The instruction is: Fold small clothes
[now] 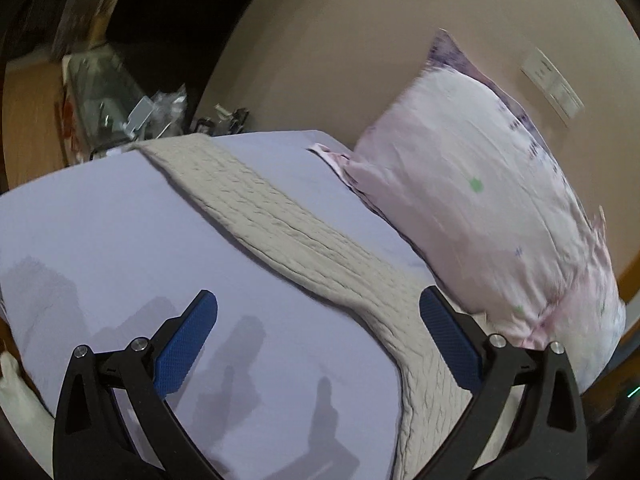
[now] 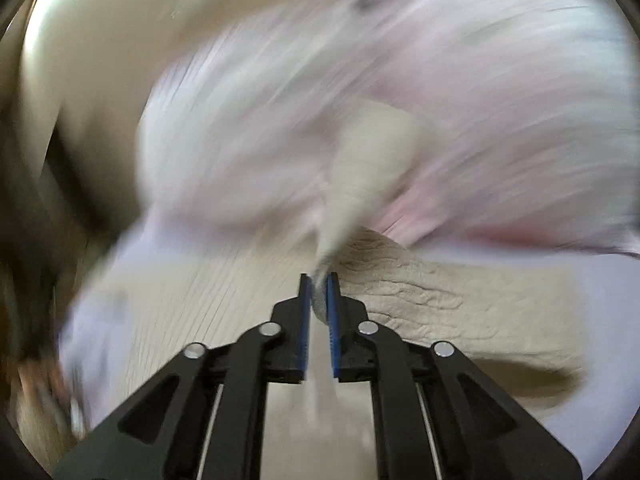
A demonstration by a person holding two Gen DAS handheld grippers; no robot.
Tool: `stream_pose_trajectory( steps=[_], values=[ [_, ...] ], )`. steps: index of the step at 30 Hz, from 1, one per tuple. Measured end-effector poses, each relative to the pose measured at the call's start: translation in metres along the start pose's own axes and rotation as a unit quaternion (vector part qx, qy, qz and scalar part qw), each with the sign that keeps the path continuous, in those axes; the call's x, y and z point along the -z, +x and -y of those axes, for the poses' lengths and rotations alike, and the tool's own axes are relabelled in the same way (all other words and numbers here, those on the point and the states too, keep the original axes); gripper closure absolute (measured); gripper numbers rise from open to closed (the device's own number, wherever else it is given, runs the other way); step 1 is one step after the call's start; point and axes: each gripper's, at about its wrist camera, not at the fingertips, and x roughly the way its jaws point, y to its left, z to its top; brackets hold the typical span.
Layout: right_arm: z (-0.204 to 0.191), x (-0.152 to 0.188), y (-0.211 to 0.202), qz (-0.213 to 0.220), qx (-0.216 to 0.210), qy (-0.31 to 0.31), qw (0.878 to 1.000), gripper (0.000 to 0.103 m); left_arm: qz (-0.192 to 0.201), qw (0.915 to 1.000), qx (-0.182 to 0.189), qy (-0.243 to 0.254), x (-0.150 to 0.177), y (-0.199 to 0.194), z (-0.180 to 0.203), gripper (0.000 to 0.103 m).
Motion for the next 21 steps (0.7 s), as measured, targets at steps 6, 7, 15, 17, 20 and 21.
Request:
stream_pose_trajectory(
  steps=[6,7,15,17,20,21],
  values=[
    [0.012,0.012,-0.013,0.025,-0.007,0.055,0.998,0.067,-0.012,0.9972,-0.003,-0.074,-0.030,0.017,-0.039,0.021],
    [0.021,0.013,-0.024,0.036,-0.001,0.068,0.997,0.060,-0.011,0.9962,-0.008,-0.086,-0.036,0.020,-0.046,0.024],
    [0.087,0.023,-0.064,0.059,0.016,0.141,0.988,0.053,-0.024,0.9792,-0.018,-0.201,-0.065,0.054,-0.098,0.039],
    [0.091,0.028,-0.069,0.061,0.014,0.147,0.987,0.053,-0.020,0.9774,-0.020,-0.209,-0.071,0.058,-0.103,0.043],
    [0.096,0.037,-0.079,0.070,0.016,0.150,0.986,0.050,-0.016,0.9759,-0.031,-0.215,-0.082,0.069,-0.111,0.059],
    [0.098,0.040,-0.085,0.075,0.021,0.150,0.986,0.049,-0.018,0.9756,-0.038,-0.215,-0.085,0.074,-0.113,0.072]
  ],
)
